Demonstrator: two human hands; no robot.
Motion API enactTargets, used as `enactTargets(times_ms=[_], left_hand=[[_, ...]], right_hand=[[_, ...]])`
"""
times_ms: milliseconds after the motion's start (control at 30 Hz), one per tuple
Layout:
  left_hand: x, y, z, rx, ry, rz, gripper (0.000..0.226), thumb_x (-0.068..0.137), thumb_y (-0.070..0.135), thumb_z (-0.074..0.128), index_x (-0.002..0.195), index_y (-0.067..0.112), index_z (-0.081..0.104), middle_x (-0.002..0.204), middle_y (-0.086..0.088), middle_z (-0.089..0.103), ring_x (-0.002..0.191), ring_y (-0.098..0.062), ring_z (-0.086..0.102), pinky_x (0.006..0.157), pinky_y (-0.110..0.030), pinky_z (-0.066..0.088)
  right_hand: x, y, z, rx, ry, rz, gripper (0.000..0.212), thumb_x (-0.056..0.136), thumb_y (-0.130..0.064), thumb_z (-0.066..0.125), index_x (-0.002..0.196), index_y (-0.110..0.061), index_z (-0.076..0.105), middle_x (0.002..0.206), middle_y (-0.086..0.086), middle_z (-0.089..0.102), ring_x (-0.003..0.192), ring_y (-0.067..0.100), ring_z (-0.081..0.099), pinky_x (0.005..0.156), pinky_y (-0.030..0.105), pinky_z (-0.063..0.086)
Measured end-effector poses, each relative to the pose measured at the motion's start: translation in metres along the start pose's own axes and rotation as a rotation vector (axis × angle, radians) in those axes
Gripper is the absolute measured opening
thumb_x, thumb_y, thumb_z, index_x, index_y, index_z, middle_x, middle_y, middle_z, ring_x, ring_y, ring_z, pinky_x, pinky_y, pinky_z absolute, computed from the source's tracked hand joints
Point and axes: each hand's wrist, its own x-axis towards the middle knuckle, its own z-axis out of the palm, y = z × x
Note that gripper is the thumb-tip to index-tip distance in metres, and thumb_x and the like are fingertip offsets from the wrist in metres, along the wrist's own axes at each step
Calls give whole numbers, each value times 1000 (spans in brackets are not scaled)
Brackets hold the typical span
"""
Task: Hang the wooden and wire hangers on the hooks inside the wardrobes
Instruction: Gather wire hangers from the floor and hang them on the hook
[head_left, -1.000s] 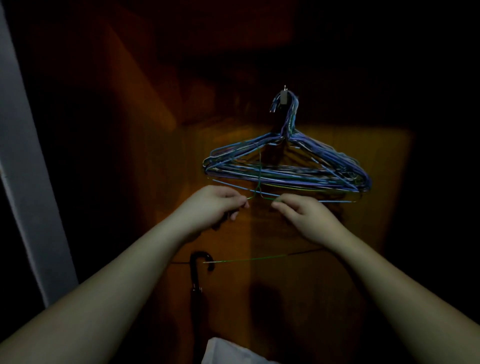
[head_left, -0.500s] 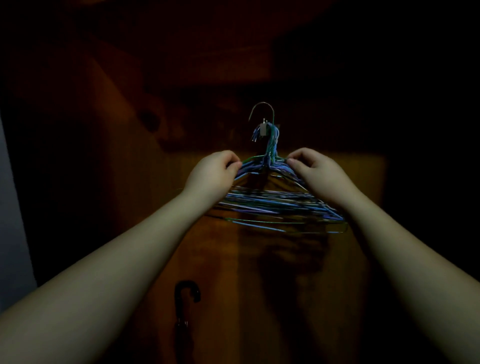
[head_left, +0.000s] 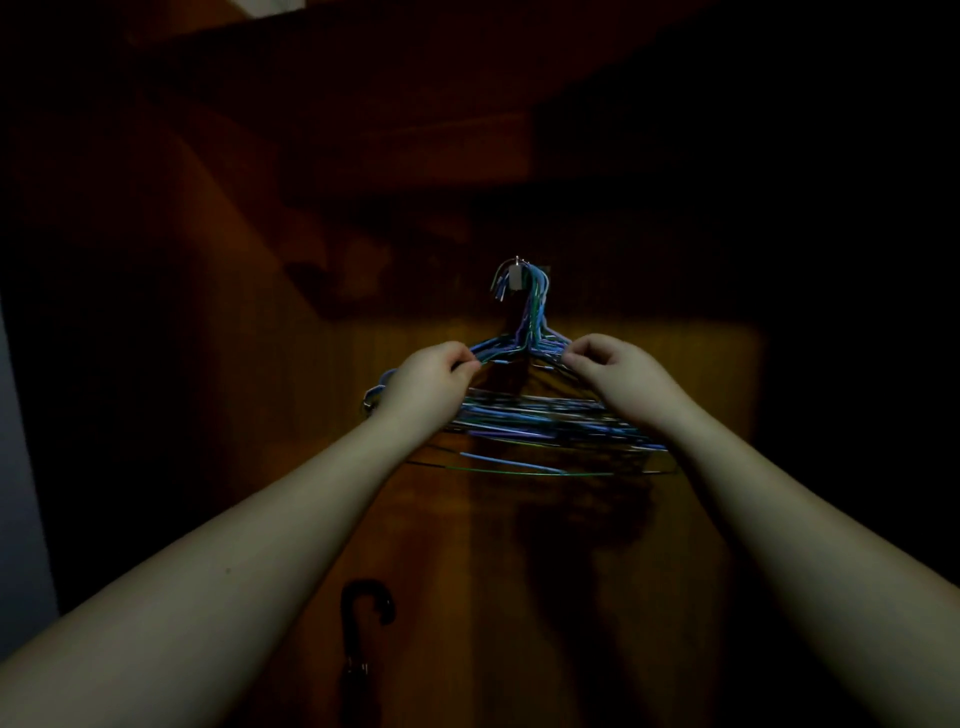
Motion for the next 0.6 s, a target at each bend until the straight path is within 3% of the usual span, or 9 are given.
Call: enactTargets(times_ms=[133, 233, 400, 600], left_hand=[[-6, 0, 5, -10, 15, 1, 20, 99, 27, 52, 105, 13, 67, 88, -1, 60, 79, -16, 52, 58, -32, 29], [-6, -1, 10, -7, 45, 9, 24, 99, 25, 52, 109, 9, 67, 98, -5, 56, 86, -14, 47, 66, -26, 28], [0, -2, 18, 49, 63, -14, 27, 99, 27, 53, 112, 7, 67, 97, -2, 47, 99, -23, 51, 75, -27, 33], [11, -1, 24, 89, 78, -43, 19, 97, 29, 56, 93, 11, 59, 98, -7, 57, 94, -26, 53, 73, -34, 40]], right_hand=[[-3, 4, 2, 6, -10, 8, 18, 97, -39, 53, 103, -25, 63, 90, -7, 62, 81, 10, 57, 63, 24, 42], [-4, 6, 3, 9, 14, 21, 18, 96, -41, 55, 97, -24, 61, 88, -3, 63, 80, 14, 58, 64, 29, 43], [-1, 2, 9, -181, 109, -3, 18, 96, -39, 55, 91, -21, 56, 79, -5, 54, 72, 12, 49, 54, 26, 33], [9, -3, 11, -404, 146, -20, 21, 96, -38, 54, 87, -19, 52, 88, 0, 50, 81, 16, 49, 66, 30, 37]])
